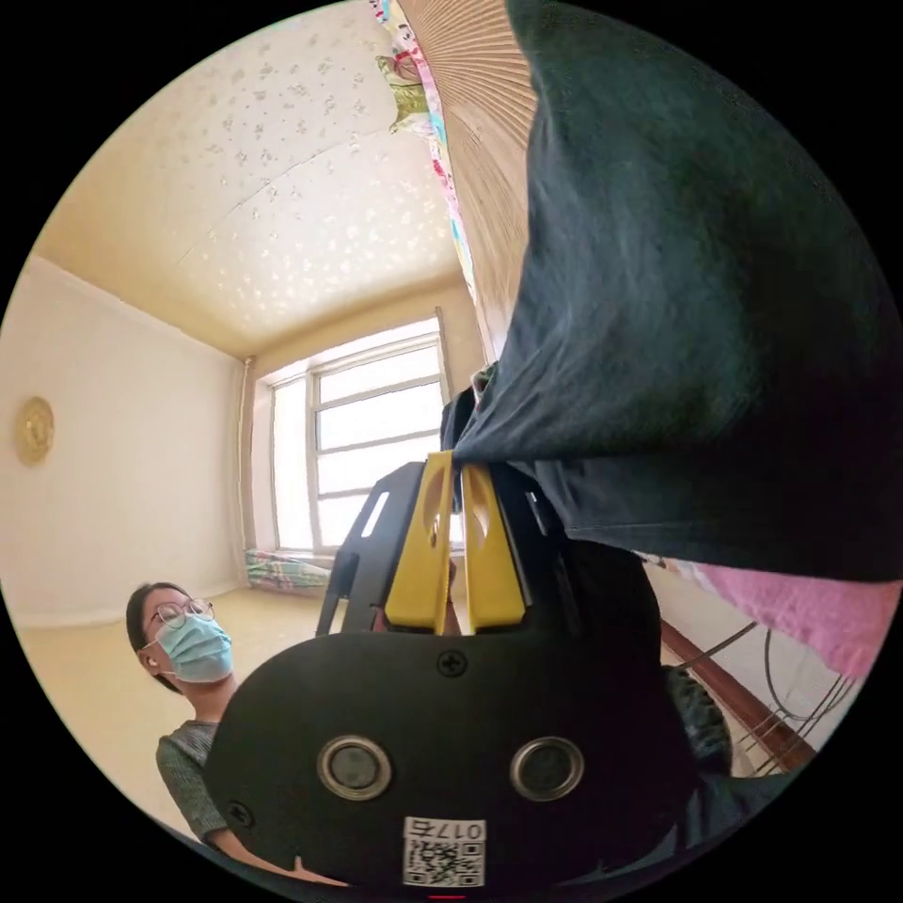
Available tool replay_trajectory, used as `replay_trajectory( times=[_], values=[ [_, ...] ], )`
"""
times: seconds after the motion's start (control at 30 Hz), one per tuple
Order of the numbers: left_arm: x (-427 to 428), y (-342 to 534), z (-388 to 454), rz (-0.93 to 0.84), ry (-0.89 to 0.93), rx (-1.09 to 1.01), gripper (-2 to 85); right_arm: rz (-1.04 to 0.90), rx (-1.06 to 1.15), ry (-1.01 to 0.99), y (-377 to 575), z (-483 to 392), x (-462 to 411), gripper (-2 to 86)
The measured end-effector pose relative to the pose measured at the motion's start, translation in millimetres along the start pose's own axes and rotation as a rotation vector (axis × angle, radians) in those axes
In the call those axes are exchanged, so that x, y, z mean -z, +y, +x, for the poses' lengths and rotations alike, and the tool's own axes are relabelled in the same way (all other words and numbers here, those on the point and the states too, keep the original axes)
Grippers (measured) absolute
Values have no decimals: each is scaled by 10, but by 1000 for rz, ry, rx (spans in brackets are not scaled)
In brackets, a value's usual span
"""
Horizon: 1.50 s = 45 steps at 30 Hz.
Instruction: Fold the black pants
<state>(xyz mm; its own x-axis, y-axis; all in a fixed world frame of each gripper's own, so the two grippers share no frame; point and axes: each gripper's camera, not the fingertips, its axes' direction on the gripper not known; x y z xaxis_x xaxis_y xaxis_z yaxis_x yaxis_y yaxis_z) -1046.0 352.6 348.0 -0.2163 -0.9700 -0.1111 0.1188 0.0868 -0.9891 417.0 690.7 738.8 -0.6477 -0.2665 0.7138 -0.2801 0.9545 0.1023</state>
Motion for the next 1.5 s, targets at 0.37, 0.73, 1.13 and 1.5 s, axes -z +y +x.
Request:
replay_trajectory(
  times=[0.37, 0.73, 1.13, 1.5],
  values=[
    [305, 1194, -1190, 160, -38, 383, 179, -193, -44, 262, 236, 360, -71, 9],
    [-374, 1235, -1633, 159, 196, 527, 110, -319, -3, 217, 485, 517, -449, 6],
    [-917, 416, 967, 62, -137, 23, 49, -262, 128, 306, 623, 594, -688, 4],
    [-4003, 1434, 2776, -551, 281, -472, 81, 56, 141, 289, 808, 742, -229, 14]
  ],
)
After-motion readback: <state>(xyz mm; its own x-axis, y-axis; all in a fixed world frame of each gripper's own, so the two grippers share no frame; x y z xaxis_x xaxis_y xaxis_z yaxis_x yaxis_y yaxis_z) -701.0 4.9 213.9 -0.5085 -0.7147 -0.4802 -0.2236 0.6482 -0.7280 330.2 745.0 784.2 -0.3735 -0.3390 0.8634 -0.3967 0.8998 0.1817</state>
